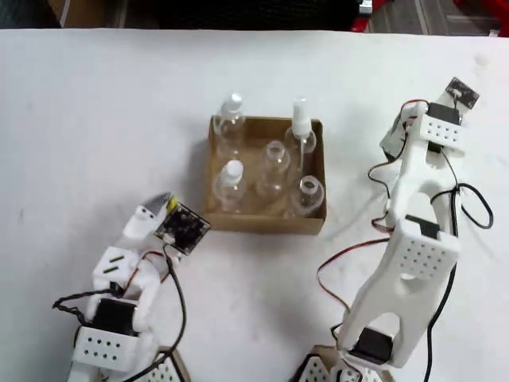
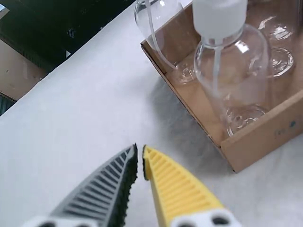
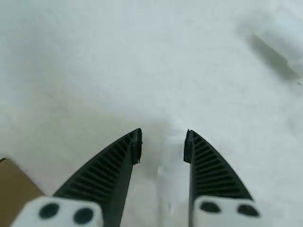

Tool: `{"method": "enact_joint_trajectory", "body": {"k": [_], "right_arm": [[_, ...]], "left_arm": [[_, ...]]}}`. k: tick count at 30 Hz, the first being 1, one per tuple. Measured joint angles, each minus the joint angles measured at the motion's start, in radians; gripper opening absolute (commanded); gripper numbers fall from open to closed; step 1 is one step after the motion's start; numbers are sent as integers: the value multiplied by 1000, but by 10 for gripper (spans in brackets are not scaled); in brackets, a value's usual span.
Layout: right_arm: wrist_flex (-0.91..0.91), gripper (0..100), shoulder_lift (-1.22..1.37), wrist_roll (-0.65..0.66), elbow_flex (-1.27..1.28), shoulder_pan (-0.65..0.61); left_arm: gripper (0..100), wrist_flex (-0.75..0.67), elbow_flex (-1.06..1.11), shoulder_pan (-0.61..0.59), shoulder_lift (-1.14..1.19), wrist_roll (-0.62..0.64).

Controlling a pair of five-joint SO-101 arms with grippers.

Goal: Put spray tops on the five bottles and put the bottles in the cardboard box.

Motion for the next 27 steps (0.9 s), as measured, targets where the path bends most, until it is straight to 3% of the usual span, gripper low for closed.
{"method": "enact_joint_trajectory", "body": {"k": [21, 27], "right_arm": [[109, 121, 104, 0, -78, 0], [115, 12, 104, 0, -78, 3]], "left_arm": [[24, 0, 0, 0, 0, 0], [24, 0, 0, 0, 0, 0]]}}
